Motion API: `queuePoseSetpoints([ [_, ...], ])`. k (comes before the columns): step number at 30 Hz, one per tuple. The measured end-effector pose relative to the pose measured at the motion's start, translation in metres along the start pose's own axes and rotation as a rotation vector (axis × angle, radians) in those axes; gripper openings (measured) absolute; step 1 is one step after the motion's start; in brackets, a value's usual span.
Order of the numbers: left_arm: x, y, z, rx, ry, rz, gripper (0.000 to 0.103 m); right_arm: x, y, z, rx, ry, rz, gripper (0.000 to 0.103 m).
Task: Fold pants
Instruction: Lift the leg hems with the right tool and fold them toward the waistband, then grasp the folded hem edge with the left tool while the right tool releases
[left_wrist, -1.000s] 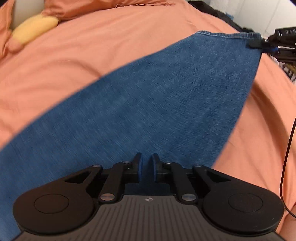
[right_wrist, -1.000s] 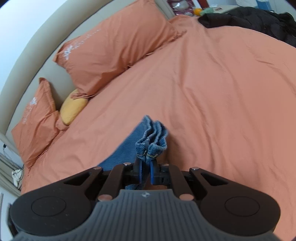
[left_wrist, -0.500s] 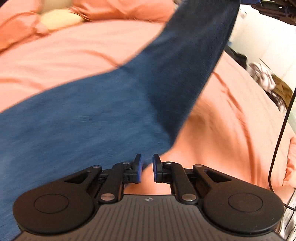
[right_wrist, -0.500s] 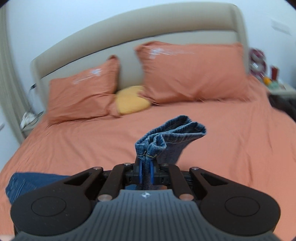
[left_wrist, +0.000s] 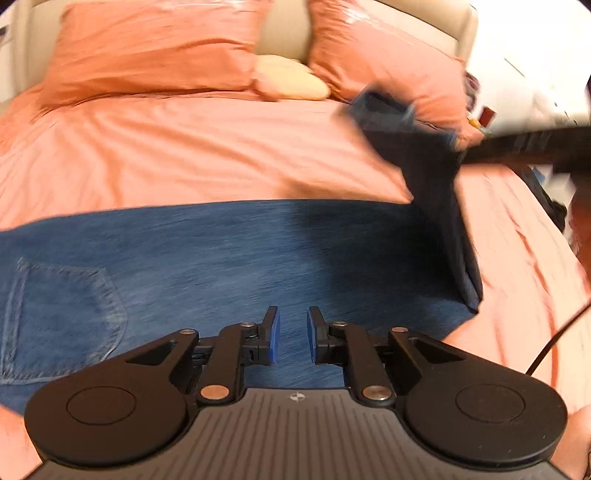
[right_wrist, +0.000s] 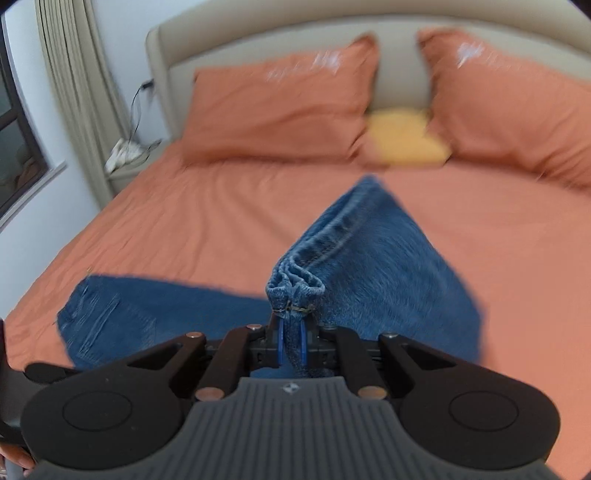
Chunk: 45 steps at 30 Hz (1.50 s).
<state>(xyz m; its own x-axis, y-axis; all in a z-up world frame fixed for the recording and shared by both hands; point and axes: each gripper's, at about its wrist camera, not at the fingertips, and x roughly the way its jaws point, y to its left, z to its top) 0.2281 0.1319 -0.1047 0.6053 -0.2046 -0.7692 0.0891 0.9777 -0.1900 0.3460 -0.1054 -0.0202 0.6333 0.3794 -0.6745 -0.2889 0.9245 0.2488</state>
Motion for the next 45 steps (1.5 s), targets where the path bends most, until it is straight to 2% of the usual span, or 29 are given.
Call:
queuePoseSetpoints([
  [4,-0.011,0.027,-0.004,-0.055,0.004,0.013,0.017,0.064,0.026,-0.045,-0.005,0.135,0.057,0.003],
  [7,-0.007,0.039,-0.007,-0.088,0.010,0.004,0.017,0.097,0.040,-0.080,-0.041,0.231,0.049,0.004],
  [9,-0.004,0.046,-0.010,-0.117,0.011,-0.020,0.027,0.111,0.040,-0.095,-0.046,0.271,0.042,0.004],
  [11,0.002,0.050,-0.010,-0.145,0.013,-0.047,0.034,0.117,0.038,-0.102,-0.029,0.281,0.040,0.006],
  [13,0.009,0.049,-0.008,-0.153,0.016,-0.055,0.036,0.120,0.036,-0.104,-0.006,0.287,0.049,0.009],
  [15,0.015,0.049,-0.004,-0.166,0.018,-0.068,0.047,0.120,0.035,-0.102,0.005,0.293,0.076,0.018],
  [19,0.027,0.049,0.004,-0.221,0.029,-0.124,0.058,0.112,0.035,-0.096,0.017,0.297,0.131,0.044],
  [23,0.046,0.050,0.011,-0.257,0.046,-0.143,0.067,0.096,0.024,-0.090,-0.007,0.260,0.140,0.045],
  [28,0.083,0.056,0.016,-0.354,0.078,-0.162,0.067,0.076,-0.019,-0.077,-0.034,0.196,0.009,0.043],
  [32,0.108,0.059,0.013,-0.399,0.103,-0.194,0.063,0.061,-0.059,-0.081,0.013,0.163,-0.062,0.043],
  [34,0.113,0.059,0.012,-0.412,0.093,-0.203,0.052,0.053,-0.079,-0.085,0.039,0.149,-0.087,0.043],
  [36,0.115,0.057,0.013,-0.396,0.101,-0.173,0.018,0.048,-0.096,-0.088,0.057,0.138,-0.111,0.043],
  [38,0.109,0.050,0.014,-0.338,0.077,-0.133,0.011,0.043,-0.113,-0.091,0.067,0.129,-0.131,0.043],
  [42,0.067,0.015,0.025,-0.124,-0.071,-0.084,0.008,0.034,-0.136,-0.093,0.085,0.100,-0.144,0.042],
  [44,0.053,0.002,0.031,-0.043,-0.105,-0.061,0.008,0.034,-0.140,-0.089,0.083,0.089,-0.146,0.033],
  [45,0.053,-0.002,0.035,-0.013,-0.097,-0.038,0.008,0.035,-0.140,-0.087,0.074,0.083,-0.150,0.029],
])
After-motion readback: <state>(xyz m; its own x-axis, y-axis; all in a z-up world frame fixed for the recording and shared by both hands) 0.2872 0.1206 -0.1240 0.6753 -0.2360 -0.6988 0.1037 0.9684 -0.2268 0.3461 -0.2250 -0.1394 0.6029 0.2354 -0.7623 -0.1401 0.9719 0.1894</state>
